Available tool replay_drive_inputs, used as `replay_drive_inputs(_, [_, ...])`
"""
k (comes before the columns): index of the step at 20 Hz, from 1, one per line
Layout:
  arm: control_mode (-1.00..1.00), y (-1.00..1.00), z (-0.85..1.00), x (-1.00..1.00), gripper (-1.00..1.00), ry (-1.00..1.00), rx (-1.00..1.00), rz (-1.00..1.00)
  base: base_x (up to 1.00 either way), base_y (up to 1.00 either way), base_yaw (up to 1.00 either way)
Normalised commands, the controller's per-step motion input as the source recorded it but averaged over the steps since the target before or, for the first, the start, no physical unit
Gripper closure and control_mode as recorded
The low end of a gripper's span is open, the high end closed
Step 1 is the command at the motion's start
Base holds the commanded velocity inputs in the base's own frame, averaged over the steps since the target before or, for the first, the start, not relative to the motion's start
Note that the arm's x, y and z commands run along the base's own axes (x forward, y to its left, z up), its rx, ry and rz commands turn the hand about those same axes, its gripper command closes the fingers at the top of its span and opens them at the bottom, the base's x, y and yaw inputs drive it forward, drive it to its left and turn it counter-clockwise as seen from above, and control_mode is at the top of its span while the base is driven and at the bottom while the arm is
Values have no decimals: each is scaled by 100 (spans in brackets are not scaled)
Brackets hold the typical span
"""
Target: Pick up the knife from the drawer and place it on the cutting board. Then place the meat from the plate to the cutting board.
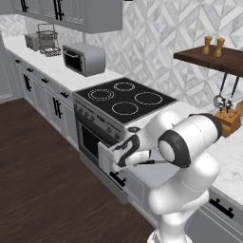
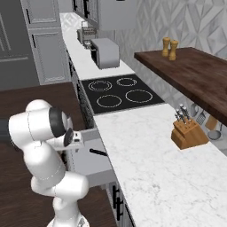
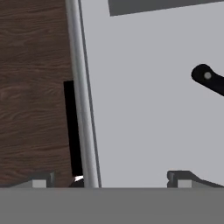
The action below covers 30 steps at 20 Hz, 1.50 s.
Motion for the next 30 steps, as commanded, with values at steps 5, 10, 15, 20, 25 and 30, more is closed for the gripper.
replay_drive_inputs(5, [-100,0,-35,0,-100,2,0,5,0,0,0])
replay_drive_inputs(10, [-100,53,-26,-47,-100,1,0,9,0,0,0])
replay_drive_inputs(15, [-100,100,-26,-87,-100,6,0,7,0,0,0])
replay_drive_inputs(20, [-100,97,-16,-76,-100,11,0,2,0,0,0])
replay_drive_inputs(25, [-100,27,47,-51,-100,0,-3,1,0,0,0])
replay_drive_inputs(30, [-100,-18,98,-20,-100,2,0,3,0,0,0])
